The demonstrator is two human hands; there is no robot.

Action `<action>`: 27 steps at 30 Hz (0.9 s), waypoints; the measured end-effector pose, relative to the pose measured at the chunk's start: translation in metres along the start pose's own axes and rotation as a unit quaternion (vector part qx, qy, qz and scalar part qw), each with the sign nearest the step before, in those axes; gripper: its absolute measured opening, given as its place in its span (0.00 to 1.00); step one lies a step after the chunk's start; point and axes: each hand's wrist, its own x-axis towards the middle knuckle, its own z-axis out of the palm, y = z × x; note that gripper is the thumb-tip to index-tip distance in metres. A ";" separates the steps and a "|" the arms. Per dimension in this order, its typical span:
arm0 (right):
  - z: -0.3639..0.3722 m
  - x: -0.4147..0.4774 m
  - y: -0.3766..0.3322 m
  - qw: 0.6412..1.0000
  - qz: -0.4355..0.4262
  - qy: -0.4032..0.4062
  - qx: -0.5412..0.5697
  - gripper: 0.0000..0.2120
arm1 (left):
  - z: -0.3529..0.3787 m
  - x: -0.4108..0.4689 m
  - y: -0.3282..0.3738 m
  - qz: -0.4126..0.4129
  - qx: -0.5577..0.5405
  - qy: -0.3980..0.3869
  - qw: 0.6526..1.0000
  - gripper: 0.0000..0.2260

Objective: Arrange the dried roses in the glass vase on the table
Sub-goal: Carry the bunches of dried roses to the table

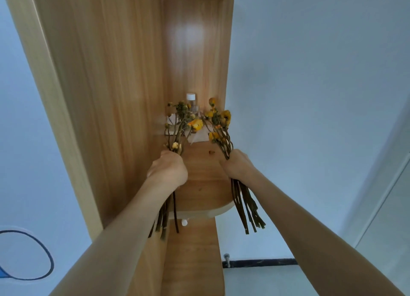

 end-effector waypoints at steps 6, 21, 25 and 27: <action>-0.025 -0.055 0.017 0.996 -0.022 0.023 0.079 0.08 | -0.009 -0.047 -0.029 0.104 -0.101 -0.014 0.989 0.13; -0.012 -0.274 0.136 0.979 -0.004 -0.052 0.199 0.08 | 0.034 -0.197 -0.175 0.228 -0.208 -0.054 0.950 0.08; 0.008 -0.319 0.169 0.972 0.034 -0.091 0.215 0.08 | 0.066 -0.223 -0.215 0.208 -0.214 -0.093 0.950 0.07; 0.017 -0.342 0.188 0.969 0.055 -0.111 0.216 0.08 | 0.083 -0.234 -0.236 0.194 -0.228 -0.123 0.946 0.08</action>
